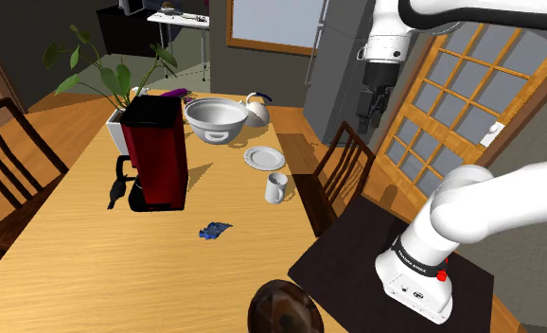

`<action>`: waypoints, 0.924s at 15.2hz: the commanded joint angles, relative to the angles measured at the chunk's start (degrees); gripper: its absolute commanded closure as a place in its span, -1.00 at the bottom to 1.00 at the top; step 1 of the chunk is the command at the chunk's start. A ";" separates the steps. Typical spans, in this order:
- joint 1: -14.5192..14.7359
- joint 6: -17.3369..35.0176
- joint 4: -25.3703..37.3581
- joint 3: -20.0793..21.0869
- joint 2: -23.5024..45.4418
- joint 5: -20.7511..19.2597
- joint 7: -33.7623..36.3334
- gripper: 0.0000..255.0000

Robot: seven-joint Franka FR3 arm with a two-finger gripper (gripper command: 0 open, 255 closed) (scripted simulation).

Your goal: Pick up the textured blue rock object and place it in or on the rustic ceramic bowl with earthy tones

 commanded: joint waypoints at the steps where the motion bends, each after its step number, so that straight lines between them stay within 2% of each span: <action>1: 0.00 0.00 0.00 0.00 0.00 0.00 0.00 -1.00; 7: 0.57 7.37 -3.33 9.13 3.15 6.02 13.90 -1.00; 14: 0.59 17.30 -2.84 19.53 12.48 10.79 29.67 -1.00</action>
